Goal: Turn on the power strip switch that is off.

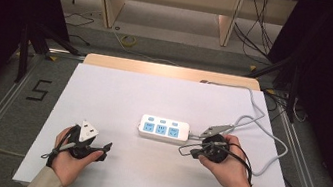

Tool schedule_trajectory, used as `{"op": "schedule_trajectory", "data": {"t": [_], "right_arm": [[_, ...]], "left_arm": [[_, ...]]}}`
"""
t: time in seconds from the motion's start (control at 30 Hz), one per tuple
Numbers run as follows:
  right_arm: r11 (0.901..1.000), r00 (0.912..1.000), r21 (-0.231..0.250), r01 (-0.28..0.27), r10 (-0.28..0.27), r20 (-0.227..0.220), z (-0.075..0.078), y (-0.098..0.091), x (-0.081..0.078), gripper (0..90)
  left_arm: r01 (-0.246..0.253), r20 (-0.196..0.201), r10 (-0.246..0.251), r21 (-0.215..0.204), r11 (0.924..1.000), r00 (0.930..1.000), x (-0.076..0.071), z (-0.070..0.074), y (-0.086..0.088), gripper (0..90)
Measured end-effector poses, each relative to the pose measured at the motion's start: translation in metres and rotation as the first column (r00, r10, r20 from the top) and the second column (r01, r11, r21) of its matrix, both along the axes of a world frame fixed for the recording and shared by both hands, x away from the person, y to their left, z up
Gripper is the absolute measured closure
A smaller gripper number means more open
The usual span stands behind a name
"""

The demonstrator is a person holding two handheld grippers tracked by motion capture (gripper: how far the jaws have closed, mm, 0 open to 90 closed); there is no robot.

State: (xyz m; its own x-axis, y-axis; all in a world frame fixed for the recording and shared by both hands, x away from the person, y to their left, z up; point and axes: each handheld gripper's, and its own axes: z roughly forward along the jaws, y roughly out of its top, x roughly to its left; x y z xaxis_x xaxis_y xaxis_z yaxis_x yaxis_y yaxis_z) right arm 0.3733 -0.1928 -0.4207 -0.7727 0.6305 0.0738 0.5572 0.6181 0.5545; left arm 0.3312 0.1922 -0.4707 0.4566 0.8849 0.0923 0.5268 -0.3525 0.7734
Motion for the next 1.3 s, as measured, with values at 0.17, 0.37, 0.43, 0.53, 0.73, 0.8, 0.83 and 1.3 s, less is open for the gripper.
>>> {"op": "schedule_trajectory", "data": {"t": [0.17, 0.37, 0.43, 0.53, 0.73, 0.8, 0.83, 1.3], "right_arm": [[1.0000, 1.0000, -0.002, 0.000, 0.000, -0.002, 0.001, 0.002, 0.002, 90.0], [0.9999, 1.0000, -0.010, -0.004, 0.004, -0.006, 0.002, 0.006, 0.005, 90.0], [0.9999, 0.9999, -0.013, -0.009, 0.009, -0.005, 0.003, 0.008, 0.006, 90.0], [0.9998, 0.9999, -0.016, -0.011, 0.011, -0.009, 0.004, 0.010, 0.009, 90.0], [0.9996, 0.9998, -0.022, -0.018, 0.018, -0.008, 0.007, 0.016, 0.013, 90.0], [0.9994, 0.9997, -0.026, -0.023, 0.023, -0.007, 0.008, 0.018, 0.014, 90.0], [0.9993, 0.9996, -0.027, -0.026, 0.026, -0.009, 0.009, 0.019, 0.015, 90.0], [0.9990, 0.9993, -0.033, -0.032, 0.031, -0.019, 0.009, 0.027, 0.024, 90.0]], "left_arm": [[0.001, -0.001, -0.001, 0.001, 1.0000, 1.0000, 0.000, 0.000, 0.000, 21.6], [0.000, 0.003, 0.000, 0.000, 1.0000, 1.0000, 0.000, 0.000, 0.000, 21.7], [0.000, 0.003, 0.000, 0.000, 1.0000, 1.0000, 0.000, 0.000, 0.000, 21.7], [0.001, 0.003, -0.001, -0.001, 1.0000, 1.0000, 0.000, 0.000, 0.000, 21.8], [0.001, 0.004, -0.001, -0.002, 1.0000, 1.0000, 0.000, 0.000, 0.000, 21.8], [0.000, 0.004, 0.000, -0.003, 1.0000, 1.0000, 0.000, 0.000, 0.000, 21.8], [0.000, 0.004, 0.000, -0.003, 1.0000, 1.0000, 0.000, 0.000, 0.000, 21.8], [0.000, 0.004, 0.001, -0.004, 1.0000, 1.0000, 0.000, 0.001, 0.000, 21.8]]}}
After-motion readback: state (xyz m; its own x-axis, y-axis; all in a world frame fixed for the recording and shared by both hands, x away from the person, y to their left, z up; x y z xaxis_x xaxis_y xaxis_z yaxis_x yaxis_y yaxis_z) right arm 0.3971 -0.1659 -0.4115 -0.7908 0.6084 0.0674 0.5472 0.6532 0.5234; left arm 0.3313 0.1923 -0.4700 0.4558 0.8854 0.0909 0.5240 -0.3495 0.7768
